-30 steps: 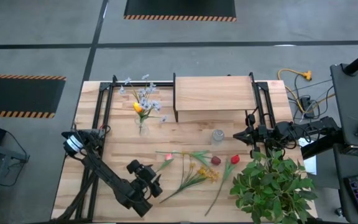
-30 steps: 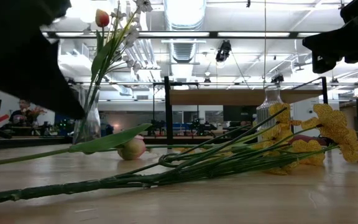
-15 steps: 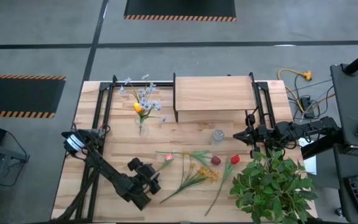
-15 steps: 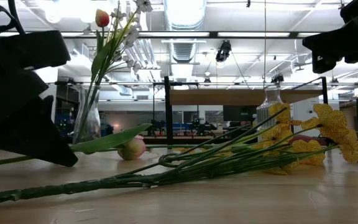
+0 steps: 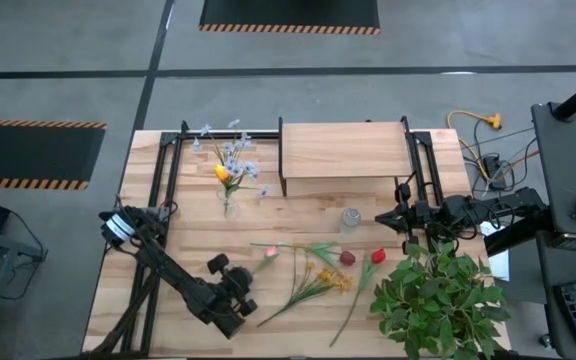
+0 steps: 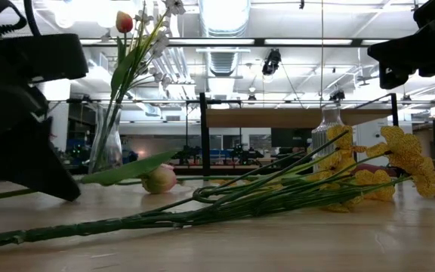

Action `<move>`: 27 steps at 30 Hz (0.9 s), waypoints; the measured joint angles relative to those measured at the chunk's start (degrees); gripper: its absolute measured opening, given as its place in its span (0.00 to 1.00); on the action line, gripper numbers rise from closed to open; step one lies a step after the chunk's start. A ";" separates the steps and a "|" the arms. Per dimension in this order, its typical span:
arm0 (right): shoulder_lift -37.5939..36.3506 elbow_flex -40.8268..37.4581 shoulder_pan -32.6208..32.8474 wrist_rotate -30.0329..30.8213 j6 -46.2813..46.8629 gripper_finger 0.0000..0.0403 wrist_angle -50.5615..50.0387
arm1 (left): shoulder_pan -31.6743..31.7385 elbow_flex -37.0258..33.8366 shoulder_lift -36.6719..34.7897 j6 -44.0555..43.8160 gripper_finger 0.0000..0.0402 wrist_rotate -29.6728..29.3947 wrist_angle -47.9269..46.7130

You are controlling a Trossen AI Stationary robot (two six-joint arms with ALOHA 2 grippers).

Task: Pick and place flowers into a vace then onto a shelf
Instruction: Put the pink flower into the left transparent vase

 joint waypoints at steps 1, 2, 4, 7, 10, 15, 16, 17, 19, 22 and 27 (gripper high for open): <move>0.00 0.00 -0.01 0.00 0.00 0.03 -0.01 | -0.07 -0.02 -0.55 0.00 0.03 0.13 -0.54; 0.01 0.00 0.00 -0.01 0.00 0.03 0.00 | -0.13 -0.02 -1.04 0.02 0.02 0.00 -0.97; 0.00 0.00 0.00 -0.01 0.00 0.03 0.01 | -0.45 -0.02 -2.36 0.01 0.01 -1.76 -2.09; 0.00 0.00 0.00 0.00 0.00 0.03 -0.02 | -0.68 -0.11 -4.38 0.54 0.00 -4.48 -3.68; 0.00 0.00 -0.01 -0.02 -0.01 0.03 0.01 | -1.00 -0.26 -7.23 2.95 0.00 -8.77 -3.51; 0.00 0.00 -0.01 -0.01 -0.11 0.03 0.01 | -1.40 -0.24 -11.73 7.25 0.00 -13.62 -3.12; 0.00 -0.02 -0.01 -0.02 -0.11 0.03 0.01 | -1.40 -0.24 -12.61 7.82 0.00 -13.68 -3.10; 0.00 0.00 -0.01 -0.02 -0.11 0.03 0.01 | -1.38 -0.24 -13.45 8.44 0.00 -13.72 -3.03; 0.00 0.00 -0.01 -0.02 -0.07 0.03 0.01 | -1.38 -0.24 -15.04 9.91 0.00 -13.73 -2.65; 0.00 0.00 -0.01 -0.02 0.00 0.03 0.01 | -1.64 -0.24 -17.81 11.71 0.00 -13.01 -2.62; 0.00 0.00 -0.01 -0.02 0.00 0.03 0.01 | -2.12 -0.24 -22.67 12.67 0.00 -9.78 -2.37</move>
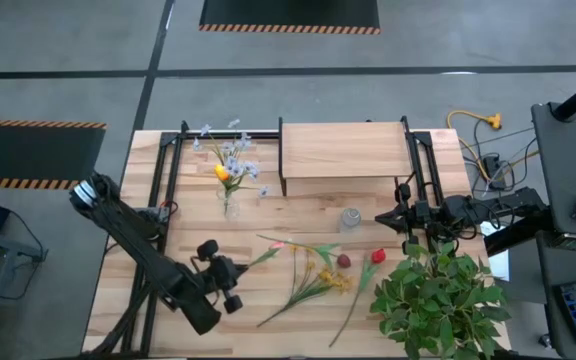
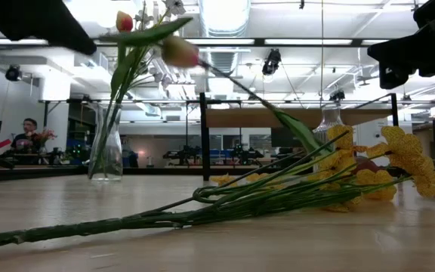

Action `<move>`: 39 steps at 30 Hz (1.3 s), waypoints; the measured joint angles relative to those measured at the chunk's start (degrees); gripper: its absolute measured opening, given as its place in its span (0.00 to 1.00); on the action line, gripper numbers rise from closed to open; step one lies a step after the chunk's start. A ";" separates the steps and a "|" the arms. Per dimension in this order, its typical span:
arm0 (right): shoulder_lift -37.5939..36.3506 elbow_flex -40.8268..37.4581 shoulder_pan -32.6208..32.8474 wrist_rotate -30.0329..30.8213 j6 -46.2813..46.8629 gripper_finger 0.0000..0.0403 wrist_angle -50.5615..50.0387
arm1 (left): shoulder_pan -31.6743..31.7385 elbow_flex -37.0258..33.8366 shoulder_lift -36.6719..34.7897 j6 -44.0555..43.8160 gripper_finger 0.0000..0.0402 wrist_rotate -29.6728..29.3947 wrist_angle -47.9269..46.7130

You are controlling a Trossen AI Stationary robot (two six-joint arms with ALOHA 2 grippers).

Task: Pick and place flowers into a vace then onto a shelf
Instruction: Put the pink flower into the left transparent vase

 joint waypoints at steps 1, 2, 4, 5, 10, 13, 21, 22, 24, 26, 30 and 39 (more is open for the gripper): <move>0.00 0.00 0.00 0.00 0.00 0.03 0.00 | -0.08 0.00 -0.96 0.26 0.00 0.43 0.16; 0.00 0.00 0.00 0.00 0.00 0.03 0.00 | -0.27 0.00 -1.79 0.49 0.00 0.79 0.24; 0.02 0.00 0.00 0.02 0.00 0.03 0.02 | -0.54 0.00 -3.45 0.92 0.00 1.87 0.23; 0.02 0.00 0.00 0.00 0.00 0.03 0.01 | -0.60 0.00 -4.29 1.02 0.00 2.16 0.21; 0.02 0.00 0.00 0.00 -0.15 0.03 0.00 | -0.76 0.00 -7.69 1.72 0.00 2.84 0.21; 0.02 0.00 0.00 0.00 -0.14 0.03 0.00 | -0.78 0.02 -8.82 4.14 0.00 2.57 0.25; 0.02 0.00 0.00 0.02 -0.14 0.03 0.00 | -0.54 0.02 -11.45 3.58 0.00 10.95 0.30; 0.02 0.00 0.00 0.00 -0.10 0.03 0.00 | -0.52 0.02 -12.19 2.32 0.00 12.49 0.28; 0.02 -0.01 0.00 0.02 -0.11 0.03 0.00 | -0.52 0.02 -13.80 -0.25 0.00 15.04 0.19; 0.02 0.00 0.00 0.00 -0.05 0.03 0.00 | -0.52 0.02 -15.39 -2.59 0.00 18.80 0.11; 0.02 0.00 0.00 0.01 0.00 0.03 0.01 | -0.57 0.02 -19.12 -2.23 0.00 22.85 0.51; 0.02 0.00 0.00 0.00 0.00 0.03 0.01 | 0.77 0.09 -24.42 27.46 0.00 10.70 10.80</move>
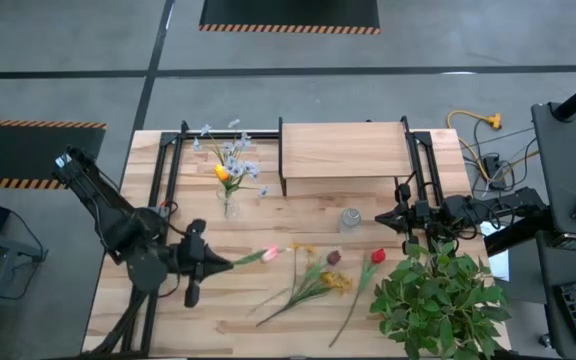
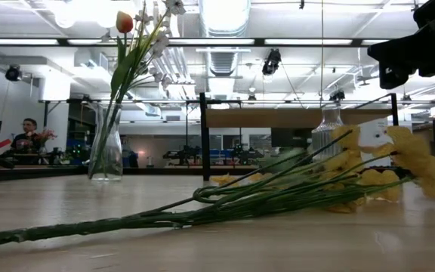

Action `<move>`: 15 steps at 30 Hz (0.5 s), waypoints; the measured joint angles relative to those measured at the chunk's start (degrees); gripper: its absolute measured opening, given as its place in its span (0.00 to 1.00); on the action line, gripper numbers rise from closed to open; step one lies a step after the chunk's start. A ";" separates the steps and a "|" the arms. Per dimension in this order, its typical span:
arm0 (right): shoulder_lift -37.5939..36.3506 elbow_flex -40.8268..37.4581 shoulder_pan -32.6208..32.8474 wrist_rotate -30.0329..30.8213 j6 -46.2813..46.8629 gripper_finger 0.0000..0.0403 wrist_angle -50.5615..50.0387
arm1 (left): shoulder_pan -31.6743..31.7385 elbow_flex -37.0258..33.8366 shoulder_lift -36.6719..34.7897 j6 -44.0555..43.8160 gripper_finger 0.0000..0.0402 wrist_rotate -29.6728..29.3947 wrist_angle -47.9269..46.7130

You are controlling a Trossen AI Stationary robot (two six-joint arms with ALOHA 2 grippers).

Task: Pick and place flowers into a vace then onto a shelf
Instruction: Put the pink flower into the left transparent vase

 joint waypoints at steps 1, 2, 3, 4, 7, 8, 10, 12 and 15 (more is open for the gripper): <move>0.00 0.00 0.00 0.00 0.00 0.03 -0.01 | 0.18 -0.01 -0.04 1.59 0.00 -0.72 0.04; 0.00 0.00 0.00 0.00 0.00 0.03 0.00 | 0.20 -0.10 -0.08 3.03 0.00 -2.23 0.03; 0.00 0.00 0.00 0.00 0.00 0.03 0.00 | 0.17 -0.29 -0.13 4.52 0.00 -4.16 0.04; 0.00 0.00 0.00 0.00 0.00 0.03 0.02 | 0.17 -0.47 -0.17 5.84 0.00 -6.33 0.06; 0.00 0.00 0.00 0.02 0.00 0.03 0.00 | 0.11 -1.51 0.19 9.32 0.00 -14.17 0.57; 0.00 0.00 0.00 0.00 0.00 0.03 0.01 | 0.16 -2.13 0.44 10.15 0.00 -16.50 0.99; 0.00 0.00 0.00 0.01 0.00 0.03 0.00 | 0.20 -3.83 0.69 11.97 0.00 -20.44 3.20; -0.01 0.00 0.00 0.02 0.00 0.03 0.02 | 0.17 -6.40 0.69 13.94 0.00 -23.54 7.05; -0.02 0.00 0.00 0.04 0.00 0.03 0.02 | 0.15 -11.02 0.13 19.29 0.00 -25.06 15.93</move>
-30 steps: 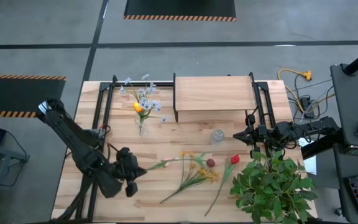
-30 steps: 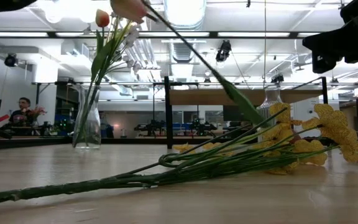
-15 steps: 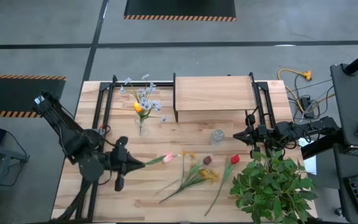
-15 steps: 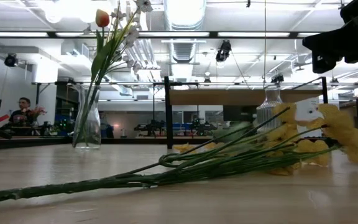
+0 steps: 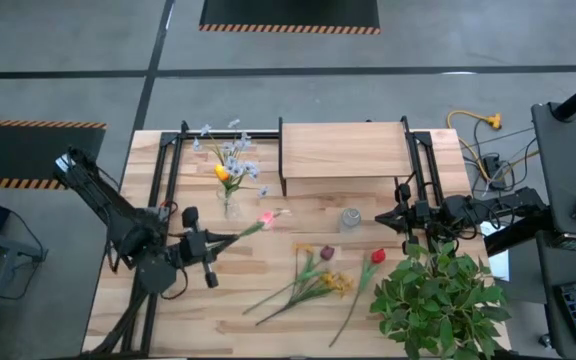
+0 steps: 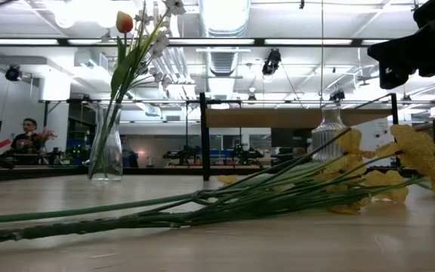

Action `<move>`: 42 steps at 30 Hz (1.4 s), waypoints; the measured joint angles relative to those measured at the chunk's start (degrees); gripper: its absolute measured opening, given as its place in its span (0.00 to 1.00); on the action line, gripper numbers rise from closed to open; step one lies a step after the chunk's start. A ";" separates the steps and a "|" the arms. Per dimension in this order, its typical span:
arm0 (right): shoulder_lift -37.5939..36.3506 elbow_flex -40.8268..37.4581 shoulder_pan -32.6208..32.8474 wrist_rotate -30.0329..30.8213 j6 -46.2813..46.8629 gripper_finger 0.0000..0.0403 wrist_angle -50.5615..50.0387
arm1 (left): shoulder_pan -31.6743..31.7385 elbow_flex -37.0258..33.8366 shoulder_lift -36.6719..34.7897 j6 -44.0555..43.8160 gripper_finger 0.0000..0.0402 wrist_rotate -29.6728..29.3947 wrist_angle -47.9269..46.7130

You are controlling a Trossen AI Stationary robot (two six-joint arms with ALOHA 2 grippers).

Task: Pick and place flowers into a vace then onto a shelf
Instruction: Put the pink flower into the left transparent vase

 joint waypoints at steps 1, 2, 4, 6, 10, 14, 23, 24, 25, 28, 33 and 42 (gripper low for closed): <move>0.02 0.00 0.00 -0.02 0.00 0.03 0.00 | 0.00 -1.86 -0.50 2.52 0.00 0.02 3.89; 0.02 0.00 0.00 -0.02 0.00 0.03 -0.02 | 0.00 -3.68 -1.08 5.46 0.00 -0.01 8.51; 0.02 0.00 0.00 -0.01 0.00 0.03 0.00 | 0.00 -7.86 -2.74 11.73 0.00 0.08 17.80; 0.02 0.00 0.00 -0.02 0.00 0.03 0.00 | 0.00 -12.58 -5.19 18.11 0.00 2.79 27.57; 0.02 0.00 0.00 -0.02 0.00 0.03 0.00 | 0.70 -23.51 -12.10 29.96 0.00 14.60 47.86; 0.00 0.00 0.00 -0.02 0.00 0.03 -0.02 | 3.07 -32.26 -19.57 37.29 0.00 20.69 59.89; 0.02 0.00 0.00 0.00 0.00 0.03 0.00 | 14.99 -40.25 -31.46 44.21 0.00 30.79 63.39; 0.02 0.00 0.00 0.00 0.00 0.03 0.00 | 16.61 -40.78 -32.11 44.37 0.00 31.96 64.10; 0.00 0.00 -0.04 0.00 0.00 0.03 0.00 | 18.28 -41.20 -32.58 44.41 0.00 33.39 64.82; 0.01 0.00 -0.02 0.00 -0.01 0.03 0.00 | 23.27 -42.59 -33.07 43.93 0.00 39.01 67.04; 0.00 -0.02 -0.02 0.02 0.00 0.03 -0.02 | 30.78 -44.01 -32.12 42.28 0.00 42.68 71.21; 0.01 0.00 -0.02 0.04 -0.19 0.03 0.00 | 41.07 -45.76 -26.48 34.60 0.00 46.47 78.51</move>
